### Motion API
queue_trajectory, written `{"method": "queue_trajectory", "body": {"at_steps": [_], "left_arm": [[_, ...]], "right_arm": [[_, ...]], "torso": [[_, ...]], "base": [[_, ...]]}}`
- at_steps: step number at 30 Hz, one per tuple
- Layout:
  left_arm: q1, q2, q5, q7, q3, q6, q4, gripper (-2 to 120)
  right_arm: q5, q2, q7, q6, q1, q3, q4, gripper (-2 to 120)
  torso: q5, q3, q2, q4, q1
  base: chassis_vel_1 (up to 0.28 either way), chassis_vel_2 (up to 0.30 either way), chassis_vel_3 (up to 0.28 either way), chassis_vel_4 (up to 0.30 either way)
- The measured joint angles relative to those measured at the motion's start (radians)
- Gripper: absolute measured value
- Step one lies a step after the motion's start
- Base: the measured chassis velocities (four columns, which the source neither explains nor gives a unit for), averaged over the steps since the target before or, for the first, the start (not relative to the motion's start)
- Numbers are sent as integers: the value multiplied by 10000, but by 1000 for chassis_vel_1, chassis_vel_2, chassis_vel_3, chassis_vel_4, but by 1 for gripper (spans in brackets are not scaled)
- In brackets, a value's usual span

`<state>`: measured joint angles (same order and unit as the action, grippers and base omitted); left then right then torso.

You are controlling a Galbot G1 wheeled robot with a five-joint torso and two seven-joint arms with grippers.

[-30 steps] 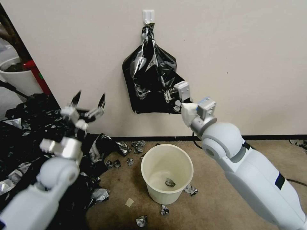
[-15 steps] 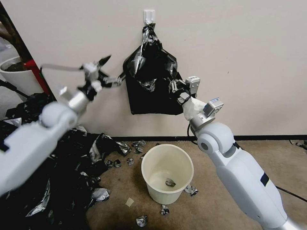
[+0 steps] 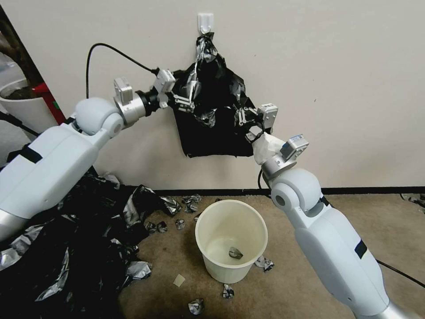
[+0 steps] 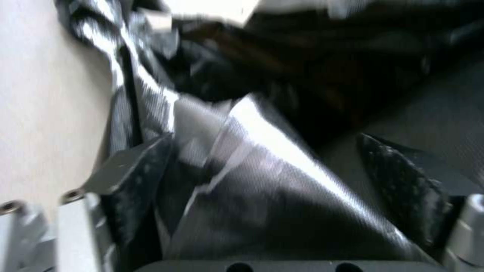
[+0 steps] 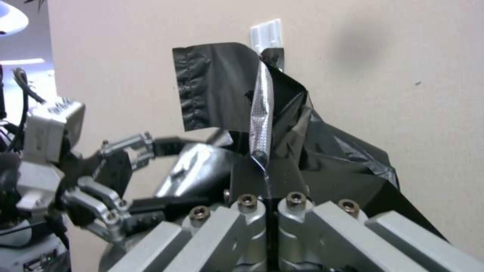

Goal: Place a trash bag onto the trash bin.

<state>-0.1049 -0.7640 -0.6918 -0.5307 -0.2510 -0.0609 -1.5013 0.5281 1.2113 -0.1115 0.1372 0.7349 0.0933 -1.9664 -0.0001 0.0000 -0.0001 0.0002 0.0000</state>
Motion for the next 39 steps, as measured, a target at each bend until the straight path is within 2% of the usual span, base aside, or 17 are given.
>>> {"method": "queue_trajectory", "body": {"at_steps": [4,5,6,9,10,14,15,22,24,26,28,29,31,32,36,37,39], "left_arm": [[-31,-22,107,-20,65,-173,28,84],[-113,11,209,-63,184,-457,-2,67],[-113,11,209,-63,184,-457,-2,67],[-378,64,424,-64,452,-822,-165,51],[-378,64,424,-64,452,-822,-165,51],[-804,129,575,109,866,-1117,-424,33],[-804,129,575,109,866,-1117,-424,33],[-2181,134,505,586,2074,-1174,-1196,5],[-2445,124,472,678,2283,-1155,-1377,1],[-2940,109,373,901,2618,-1092,-1701,0],[-3869,39,168,1545,3126,-891,-2277,0],[-3869,39,168,1545,3126,-891,-2277,0],[-4697,-60,-138,2374,3466,-507,-2771,0],[-4697,-60,-138,2374,3466,-507,-2771,0],[-5899,-290,-481,3691,3877,251,-3485,0],[-5899,-290,-481,3691,3877,251,-3485,0],[-6425,-375,-718,4278,4123,386,-3981,0]], "right_arm": [[-6,2,11,0,-34,-12,0,0],[-26,-3,15,0,-71,-18,-4,0],[-26,-3,15,0,-71,-18,-4,0],[-29,-5,16,3,-76,-8,-4,0],[-29,-5,16,3,-76,-8,-4,0],[-7,-33,0,16,-81,1,16,0],[-7,-33,0,16,-81,1,16,0],[191,-83,-93,8,69,16,8,0],[228,-103,-137,6,123,29,-25,0],[320,-128,-238,4,245,47,-94,0],[631,-149,-434,-2,513,103,-256,0],[631,-149,-434,-2,513,103,-256,0],[1035,-154,-682,-44,884,160,-523,0],[1035,-154,-682,-44,884,160,-523,0],[1412,-287,-988,-177,1897,327,-1333,0],[1412,-287,-988,-177,1897,327,-1333,0],[1627,-371,-1260,-242,2569,385,-1910,0]], "torso": [[1,0,0,-1,0],[1,-1,0,-1,0],[1,-1,0,-1,0],[1,0,0,-1,0],[1,0,0,-1,0],[1,0,0,-2,0],[1,0,0,-2,0],[2,-1,0,-2,0],[1,-1,0,-1,-1],[2,-1,0,-3,0],[1,-1,1,-1,0],[1,-1,1,-1,0],[1,-1,0,1,-1],[1,-1,0,1,-1],[2,-1,0,-2,-1],[2,-1,0,-2,-1],[2,-2,1,-2,-2]], "base": [[0,0,0,0],[0,0,0,0],[0,0,0,0],[0,0,0,0],[0,0,0,0],[0,0,0,0],[0,0,0,0],[0,0,0,0],[0,0,0,0],[0,0,0,0],[0,0,0,0],[0,0,0,0],[0,0,0,0],[0,0,0,0],[0,0,0,0],[0,0,0,0],[0,0,0,0]]}}
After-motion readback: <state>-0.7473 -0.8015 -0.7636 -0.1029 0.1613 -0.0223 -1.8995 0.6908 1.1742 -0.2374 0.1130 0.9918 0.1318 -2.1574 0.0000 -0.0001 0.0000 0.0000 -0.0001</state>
